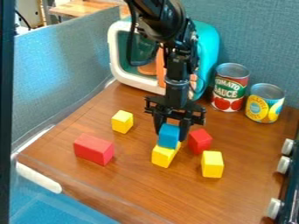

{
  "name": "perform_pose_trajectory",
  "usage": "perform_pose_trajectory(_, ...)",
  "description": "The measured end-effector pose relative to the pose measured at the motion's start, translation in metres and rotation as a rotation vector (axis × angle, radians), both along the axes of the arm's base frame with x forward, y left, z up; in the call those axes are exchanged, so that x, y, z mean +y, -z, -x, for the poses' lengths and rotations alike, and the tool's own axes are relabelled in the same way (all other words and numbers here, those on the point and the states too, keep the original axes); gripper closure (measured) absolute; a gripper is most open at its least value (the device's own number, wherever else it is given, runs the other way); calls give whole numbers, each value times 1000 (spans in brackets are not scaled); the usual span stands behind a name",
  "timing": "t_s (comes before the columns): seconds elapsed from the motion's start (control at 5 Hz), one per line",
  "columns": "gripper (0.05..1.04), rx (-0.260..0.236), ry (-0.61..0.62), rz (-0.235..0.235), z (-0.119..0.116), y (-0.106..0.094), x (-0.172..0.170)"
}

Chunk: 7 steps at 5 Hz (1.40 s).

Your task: "Take the blue box of the table and put it in the yellow box"

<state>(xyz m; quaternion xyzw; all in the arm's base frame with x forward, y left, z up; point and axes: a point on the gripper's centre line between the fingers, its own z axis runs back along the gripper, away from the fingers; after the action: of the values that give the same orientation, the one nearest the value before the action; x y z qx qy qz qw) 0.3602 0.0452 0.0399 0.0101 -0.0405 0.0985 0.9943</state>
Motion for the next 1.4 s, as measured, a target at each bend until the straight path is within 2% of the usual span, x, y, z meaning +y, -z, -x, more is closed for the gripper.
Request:
perform_pose_trajectory(0.2, 423, 4, -10, 16, 1, 0, -2)
perform_pose_trajectory(0.4, 141, 20, -28, 48, 4, 0, -1)
perform_pose_trajectory(0.6, 80, 18, -27, 83, 5, -1, 2)
perform_pose_trajectory(0.8, 83, 32, -24, 114, 9, -4, 4)
perform_pose_trajectory(1.0, 83, -33, -22, 102, 10, -37, 5)
perform_pose_trajectory(1.2, 84, -120, -28, 76, 23, -73, -3)
perform_pose_trajectory(1.4, 84, -134, -19, 82, 26, -78, -8)
